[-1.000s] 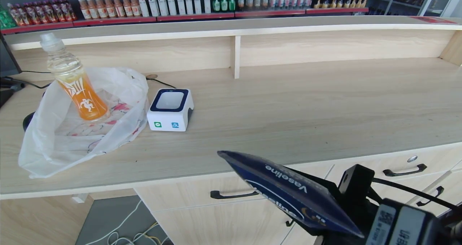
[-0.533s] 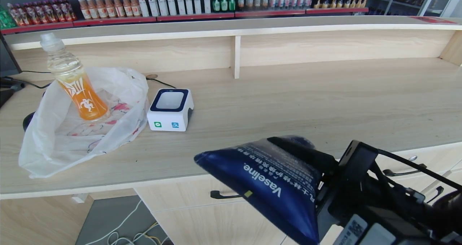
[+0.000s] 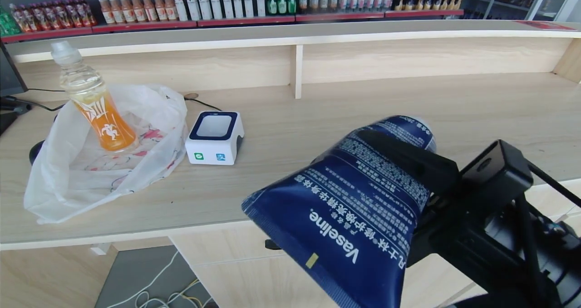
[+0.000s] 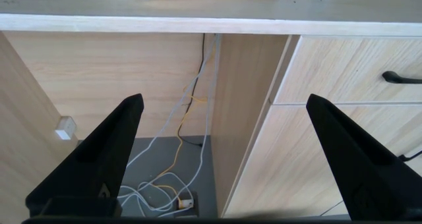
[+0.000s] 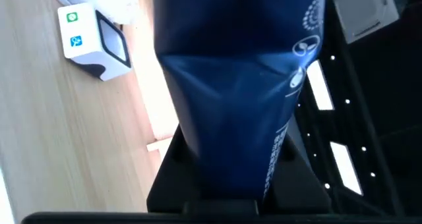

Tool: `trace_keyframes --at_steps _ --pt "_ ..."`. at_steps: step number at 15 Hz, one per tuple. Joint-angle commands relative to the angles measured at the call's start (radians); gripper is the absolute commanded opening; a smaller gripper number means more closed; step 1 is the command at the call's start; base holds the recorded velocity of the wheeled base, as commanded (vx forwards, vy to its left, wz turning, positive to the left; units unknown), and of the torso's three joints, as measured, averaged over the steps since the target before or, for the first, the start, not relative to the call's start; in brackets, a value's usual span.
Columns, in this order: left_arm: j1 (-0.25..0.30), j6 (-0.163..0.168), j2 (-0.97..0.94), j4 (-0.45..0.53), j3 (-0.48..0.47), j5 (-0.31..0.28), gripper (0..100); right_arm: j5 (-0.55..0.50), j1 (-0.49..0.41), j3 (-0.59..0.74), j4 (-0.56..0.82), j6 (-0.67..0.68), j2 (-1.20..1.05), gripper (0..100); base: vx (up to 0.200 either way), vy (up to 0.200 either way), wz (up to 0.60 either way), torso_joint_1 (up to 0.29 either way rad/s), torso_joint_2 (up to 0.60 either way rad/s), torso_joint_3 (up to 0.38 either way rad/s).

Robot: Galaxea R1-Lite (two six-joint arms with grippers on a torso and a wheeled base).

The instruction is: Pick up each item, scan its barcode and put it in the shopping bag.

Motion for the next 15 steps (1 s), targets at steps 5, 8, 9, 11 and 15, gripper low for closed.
trace_keyframes --at_steps 5,8,9,11,15 --pt "0.001 -0.001 0.000 0.000 0.000 0.000 100 0.001 0.015 0.047 -0.094 -0.086 0.048 0 0.000 0.000 0.00 0.000 0.00 0.000" --pt "0.001 0.000 0.000 0.000 0.000 0.000 100 0.001 0.065 0.044 -0.104 -0.095 0.057 0 0.000 0.000 0.00 0.000 0.00 0.000" --pt "0.001 -0.001 0.000 0.000 0.000 0.000 100 0.001 0.065 0.040 -0.115 -0.095 0.063 0 0.000 0.000 0.00 0.000 0.00 0.000" --pt "0.000 0.000 0.000 0.000 0.000 0.000 100 0.001 0.070 0.054 -0.146 -0.115 0.106 0 0.000 0.000 0.00 0.000 0.00 0.000" --pt "0.000 0.000 0.000 0.000 0.000 0.000 100 0.002 0.091 0.024 -0.146 -0.169 0.139 0 0.000 0.000 0.00 0.000 0.00 0.000"
